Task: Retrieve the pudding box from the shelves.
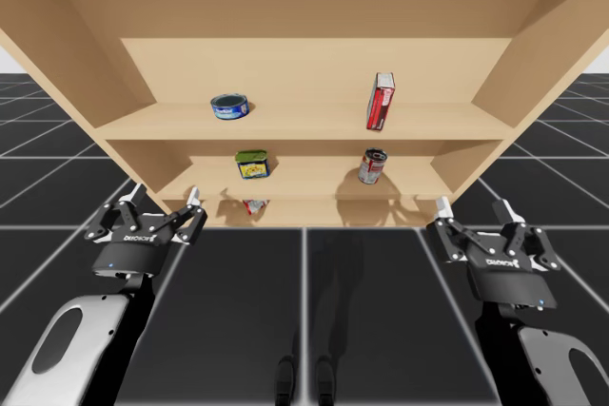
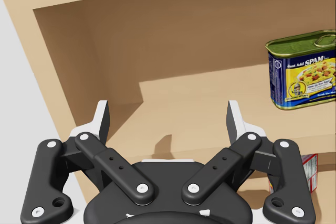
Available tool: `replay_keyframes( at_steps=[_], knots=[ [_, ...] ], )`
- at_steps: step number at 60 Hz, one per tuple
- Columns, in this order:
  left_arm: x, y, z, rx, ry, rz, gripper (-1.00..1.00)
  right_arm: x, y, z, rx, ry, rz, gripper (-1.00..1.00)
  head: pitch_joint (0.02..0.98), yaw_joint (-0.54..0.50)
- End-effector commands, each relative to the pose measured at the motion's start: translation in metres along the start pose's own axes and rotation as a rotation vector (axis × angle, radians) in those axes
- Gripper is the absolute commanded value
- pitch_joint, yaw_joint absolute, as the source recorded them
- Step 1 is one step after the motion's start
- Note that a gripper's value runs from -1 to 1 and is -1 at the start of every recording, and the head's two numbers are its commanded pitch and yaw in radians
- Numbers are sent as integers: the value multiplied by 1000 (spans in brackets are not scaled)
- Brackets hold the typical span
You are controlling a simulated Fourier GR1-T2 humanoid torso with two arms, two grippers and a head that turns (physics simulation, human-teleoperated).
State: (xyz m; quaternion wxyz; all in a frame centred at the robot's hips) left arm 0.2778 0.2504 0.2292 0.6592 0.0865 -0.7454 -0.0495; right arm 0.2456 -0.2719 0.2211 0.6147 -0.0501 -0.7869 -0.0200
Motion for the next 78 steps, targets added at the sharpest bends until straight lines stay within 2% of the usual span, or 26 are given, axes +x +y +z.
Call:
replay_keyframes(
  at_steps=[1, 8, 9, 11, 17, 19, 28, 32, 34, 35, 36, 38, 40, 43, 45, 47, 51, 61, 64, 67, 70, 74, 76, 77, 78],
  knots=[
    [0, 0, 0, -2, 0, -2, -1000, 0, 0, 2, 1, -5, -17, -1000, 91, -34],
    [0, -1, 1, -3, 0, -3, -1000, 0, -1, 0, 13, 17, -14, -1000, 114, -47],
    [0, -1, 1, -4, 0, -3, -1000, 0, -1, 0, 26, 26, -24, -1000, 122, -52],
    [0, -1, 1, -6, 0, -3, -1000, 0, -1, 0, 25, 32, -25, -1000, 134, -64],
    [0, -1, 1, -9, 0, -4, -1000, 0, -1, 0, 19, 32, -15, -1000, 173, -112],
    [0, -2, 2, -11, -1, -4, -1000, 0, -1, -1, 13, 30, -3, -1000, 192, -140],
    [0, -4, 2, -21, -3, -7, -1000, 0, -1, -1, 6, 22, 0, -1000, 233, -205],
    [0, -4, 2, -24, -3, -8, -1000, 4, 2, 0, 21, 9, -36, -1000, 244, -223],
    [-1, -5, 2, -25, -3, -8, -1000, 6, 5, 2, 60, 0, -66, -1000, 247, -227],
    [-1, -5, 2, -25, -3, -9, -1000, 7, 8, 3, 55, -21, -37, -1000, 249, -228],
    [-1, -5, 2, -25, -3, -9, -1000, 8, 9, 3, 57, -29, -27, -1000, 250, -228],
    [-1, -5, 2, -24, -2, -10, -1000, 10, 13, 5, 64, -35, -25, -1000, 253, -227],
    [-1, -4, 2, -23, 0, -10, -1000, 11, 15, 5, 74, -29, -36, -1000, 255, -226],
    [-1, -4, 2, -20, 1, -11, -1000, 17, 19, 7, 58, -32, -5, -1000, 258, -221],
    [-1, -4, 1, -19, 2, -10, -1000, 24, 20, 9, 51, -39, 1, -1000, 260, -220],
    [-2, -4, 1, -18, 4, -11, -1000, 33, 21, 12, 52, -47, -11, -1000, 261, -219],
    [-2, -4, 1, -18, 5, -11, -1000, 51, 24, 18, 34, -72, 20, -1000, 263, -221],
    [-2, -4, 1, -21, 5, -15, -1000, 103, 43, 28, 60, -88, 73, -1000, 269, -234],
    [-3, -4, 1, -23, 5, -18, -1000, 114, 48, 27, 82, -88, 61, -1000, 268, -234],
    [-3, -4, 1, -24, 5, -19, -1000, 125, 55, 26, 86, -95, 72, -1000, 268, -235],
    [-2, -3, 1, -24, 5, -19, -1000, 131, 59, 25, 95, -86, 63, -1000, 269, -235],
    [-2, -3, 1, -23, 4, -19, -1000, 139, 69, 22, 100, -91, 65, -1000, 270, -236],
    [-2, -3, 1, -23, 4, -18, -1000, 142, 74, 20, 114, -63, 38, -1000, 272, -237],
    [-2, -3, 1, -22, 5, -16, -1000, 144, 78, 20, 133, -30, 5, -1000, 273, -237],
    [-2, -2, 1, -22, 5, -14, -1000, 144, 80, 19, 134, -21, -13, -1000, 273, -237]
  ],
)
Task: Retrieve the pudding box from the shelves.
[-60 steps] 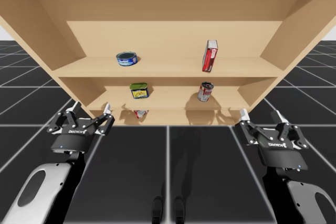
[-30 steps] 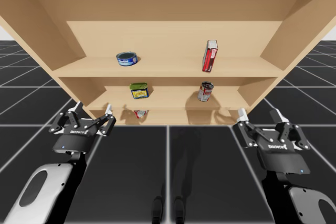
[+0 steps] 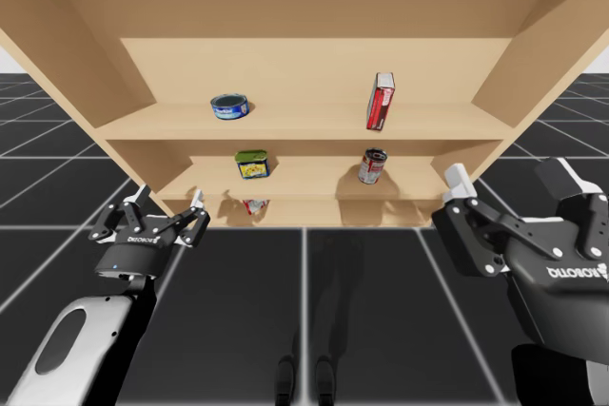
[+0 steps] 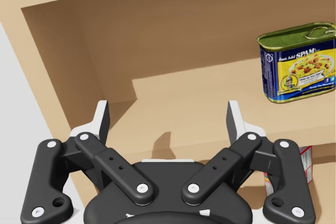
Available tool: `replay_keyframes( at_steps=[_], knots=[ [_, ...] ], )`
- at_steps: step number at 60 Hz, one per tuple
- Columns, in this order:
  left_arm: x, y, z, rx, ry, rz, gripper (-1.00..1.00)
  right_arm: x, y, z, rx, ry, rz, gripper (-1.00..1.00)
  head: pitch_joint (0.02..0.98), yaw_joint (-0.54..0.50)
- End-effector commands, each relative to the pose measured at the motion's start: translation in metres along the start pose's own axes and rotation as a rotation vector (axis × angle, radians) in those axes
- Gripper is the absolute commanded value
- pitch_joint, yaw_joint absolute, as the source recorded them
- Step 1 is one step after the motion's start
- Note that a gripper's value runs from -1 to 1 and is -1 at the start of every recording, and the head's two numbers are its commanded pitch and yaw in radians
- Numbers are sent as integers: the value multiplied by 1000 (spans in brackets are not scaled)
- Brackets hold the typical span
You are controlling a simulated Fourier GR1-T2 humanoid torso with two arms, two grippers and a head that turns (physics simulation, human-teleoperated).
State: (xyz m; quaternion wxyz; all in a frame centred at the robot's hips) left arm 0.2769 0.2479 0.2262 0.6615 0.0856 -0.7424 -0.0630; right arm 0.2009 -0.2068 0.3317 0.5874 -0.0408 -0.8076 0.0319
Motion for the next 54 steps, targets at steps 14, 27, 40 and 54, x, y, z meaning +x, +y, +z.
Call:
replay_keyframes(
  at_steps=[14, 27, 40, 54],
  knots=[
    [1, 1, 0, 2, 0, 6, -1000, 29, 51, -26, 84, 133, -82, -1000, 282, -239],
    [2, 2, 0, -1, 6, 11, -1000, 35, 68, -49, 90, 213, -106, -1000, 290, -241],
    [2, 3, 0, -1, 6, 12, -1000, 28, 86, -76, 94, 260, -99, -1000, 297, -243],
    [2, 3, 0, -5, 8, 13, -1000, 7, 94, -104, 48, 329, -79, -1000, 302, -245]
  ],
)
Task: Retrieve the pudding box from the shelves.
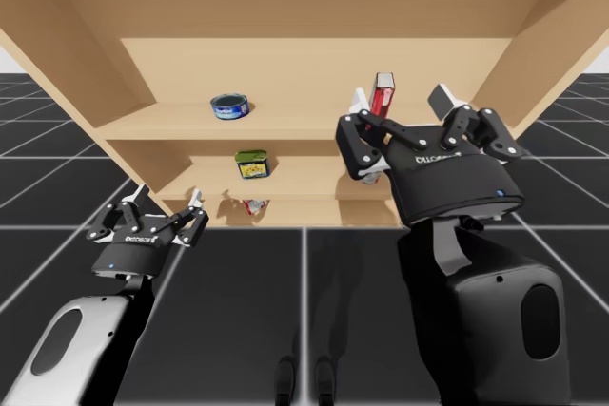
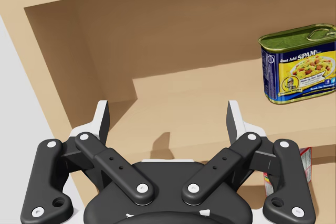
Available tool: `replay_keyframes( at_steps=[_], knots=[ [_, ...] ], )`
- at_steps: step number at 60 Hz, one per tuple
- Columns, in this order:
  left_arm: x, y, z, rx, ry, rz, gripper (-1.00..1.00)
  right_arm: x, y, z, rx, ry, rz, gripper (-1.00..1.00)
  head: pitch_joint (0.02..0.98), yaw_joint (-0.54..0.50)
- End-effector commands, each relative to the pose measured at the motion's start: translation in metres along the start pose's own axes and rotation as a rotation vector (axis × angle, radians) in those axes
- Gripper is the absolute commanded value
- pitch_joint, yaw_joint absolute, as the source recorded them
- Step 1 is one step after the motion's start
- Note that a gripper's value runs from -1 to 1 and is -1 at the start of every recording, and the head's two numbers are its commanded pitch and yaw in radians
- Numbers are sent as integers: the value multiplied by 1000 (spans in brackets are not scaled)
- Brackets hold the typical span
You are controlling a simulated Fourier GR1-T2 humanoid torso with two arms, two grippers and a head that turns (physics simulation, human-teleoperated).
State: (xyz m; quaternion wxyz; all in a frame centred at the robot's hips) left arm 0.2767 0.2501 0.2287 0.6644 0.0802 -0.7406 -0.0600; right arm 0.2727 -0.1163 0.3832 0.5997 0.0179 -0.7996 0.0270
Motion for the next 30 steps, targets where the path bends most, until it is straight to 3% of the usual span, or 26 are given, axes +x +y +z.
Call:
replay_keyframes(
  at_steps=[1, 9, 26, 30],
  knots=[
    [0, 1, 0, -2, 1, 2, -1000, -30, 3, -24, -35, 309, 14, -1000, 303, -245],
    [0, 2, 0, -1, 1, 5, -1000, -37, 1, -39, -68, 321, 32, -1000, 306, -244],
    [1, 4, 0, 4, -4, 12, -1000, -51, -11, -75, -124, 353, 28, -1000, 312, -237],
    [1, 4, 0, 3, -5, 13, -1000, -56, -15, -81, -124, 369, 42, -1000, 314, -234]
  ],
)
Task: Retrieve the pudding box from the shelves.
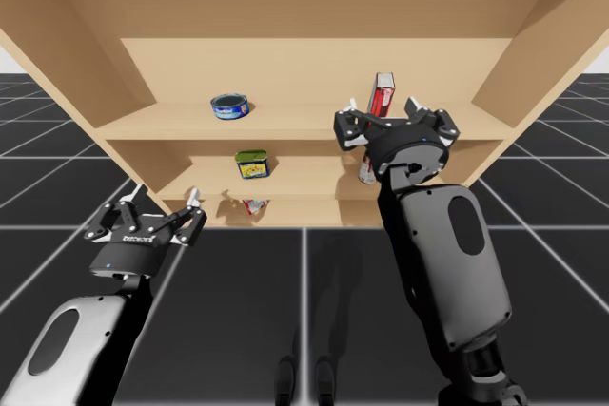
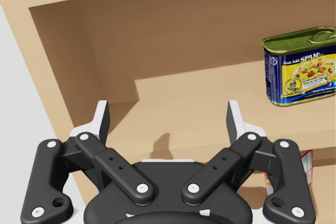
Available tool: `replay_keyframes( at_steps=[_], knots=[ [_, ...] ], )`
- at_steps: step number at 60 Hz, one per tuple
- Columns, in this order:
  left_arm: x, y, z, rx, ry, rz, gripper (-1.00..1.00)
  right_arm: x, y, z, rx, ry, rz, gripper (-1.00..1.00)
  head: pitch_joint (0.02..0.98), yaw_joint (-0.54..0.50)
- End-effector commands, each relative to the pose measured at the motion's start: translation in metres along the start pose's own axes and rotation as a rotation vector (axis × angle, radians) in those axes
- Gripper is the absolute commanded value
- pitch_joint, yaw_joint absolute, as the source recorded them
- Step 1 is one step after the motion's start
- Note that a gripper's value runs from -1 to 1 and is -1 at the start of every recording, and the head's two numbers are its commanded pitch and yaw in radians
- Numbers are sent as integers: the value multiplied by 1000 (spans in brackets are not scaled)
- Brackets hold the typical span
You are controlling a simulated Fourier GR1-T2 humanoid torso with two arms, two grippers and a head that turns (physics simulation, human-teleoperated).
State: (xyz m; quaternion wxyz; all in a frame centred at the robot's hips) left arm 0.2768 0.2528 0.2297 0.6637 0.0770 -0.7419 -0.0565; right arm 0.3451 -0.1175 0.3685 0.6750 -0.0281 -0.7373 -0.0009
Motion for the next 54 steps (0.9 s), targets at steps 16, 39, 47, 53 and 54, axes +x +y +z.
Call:
replay_keyframes(
  at_steps=[16, 39, 47, 53, 54],
  knots=[
    [1, 2, 0, 5, -5, 2, -1000, -23, -10, -26, -47, 117, 35, 1000, 317, -234],
    [1, 2, 0, 9, -8, 0, -1000, 3, -38, 14, -94, -4, 63, 1000, 321, -235],
    [1, 1, 0, 8, -8, -2, -1000, 4, -49, 44, -81, -48, 76, 1000, 322, -237],
    [1, 1, 0, 9, -9, -2, -1000, 2, -61, 69, -77, -68, 77, 1000, 328, -237],
    [1, 1, 0, 9, -9, -3, -1000, 2, -62, 71, -78, -71, 77, 1000, 328, -237]
  ],
)
